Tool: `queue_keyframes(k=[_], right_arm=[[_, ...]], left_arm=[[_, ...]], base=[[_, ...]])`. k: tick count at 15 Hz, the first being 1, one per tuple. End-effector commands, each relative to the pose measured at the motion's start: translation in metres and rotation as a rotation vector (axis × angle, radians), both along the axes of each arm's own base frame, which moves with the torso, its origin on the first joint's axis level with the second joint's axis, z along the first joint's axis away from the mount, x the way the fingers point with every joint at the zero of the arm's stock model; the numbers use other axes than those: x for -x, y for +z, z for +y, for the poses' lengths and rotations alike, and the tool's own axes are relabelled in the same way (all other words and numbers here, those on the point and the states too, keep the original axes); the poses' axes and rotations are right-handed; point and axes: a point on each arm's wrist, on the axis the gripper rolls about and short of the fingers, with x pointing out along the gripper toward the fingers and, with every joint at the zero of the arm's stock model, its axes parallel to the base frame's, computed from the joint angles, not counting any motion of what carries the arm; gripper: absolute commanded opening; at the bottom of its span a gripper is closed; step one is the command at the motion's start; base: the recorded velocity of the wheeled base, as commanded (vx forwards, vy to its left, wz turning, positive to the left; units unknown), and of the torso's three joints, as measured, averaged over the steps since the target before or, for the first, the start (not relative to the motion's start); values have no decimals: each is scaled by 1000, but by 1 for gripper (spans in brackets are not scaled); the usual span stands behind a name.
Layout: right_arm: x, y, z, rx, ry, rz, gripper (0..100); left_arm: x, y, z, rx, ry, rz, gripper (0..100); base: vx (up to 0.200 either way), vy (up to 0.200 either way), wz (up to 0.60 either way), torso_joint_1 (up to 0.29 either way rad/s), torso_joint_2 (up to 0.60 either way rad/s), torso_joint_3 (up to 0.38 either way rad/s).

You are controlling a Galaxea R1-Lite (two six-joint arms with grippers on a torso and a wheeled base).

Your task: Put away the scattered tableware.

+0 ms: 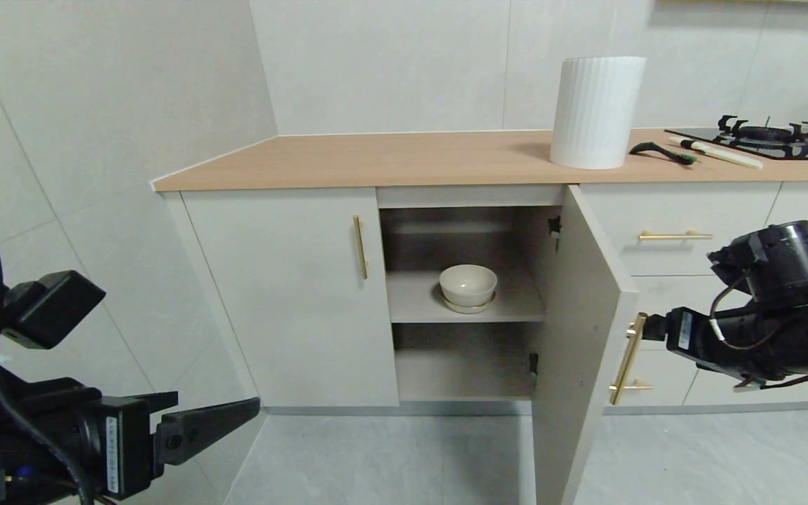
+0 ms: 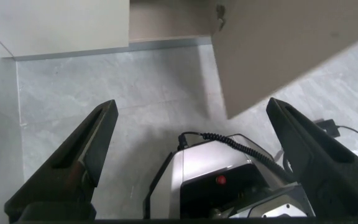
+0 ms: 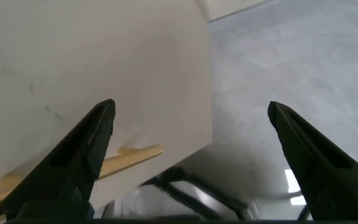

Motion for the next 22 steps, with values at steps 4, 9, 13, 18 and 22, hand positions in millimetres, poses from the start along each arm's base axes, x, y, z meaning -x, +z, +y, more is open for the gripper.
queue_keyframes(k=[4,9,13,18,22], right_arm=[[-41,-14,70,7,187,8,100],[-65,-35,106,16,242,31,100],[-76,-40,111,-1,231,16,100],[-85,-46,126,-98,184,-42,100],[-95,-50,133,-144,137,-51,100]], left_arm=[[0,1,0,1,3,-5,100],[-1,0,0,-2,7,3,100],[-3,-3,-1,-9,4,14,100],[-2,-2,0,-7,3,7,100],[-2,-2,0,-6,2,7,100]], base=[[0,0,0,0,0,0],[0,0,0,0,0,0],[0,0,0,0,0,0],[0,0,0,0,0,0],[0,0,0,0,0,0]])
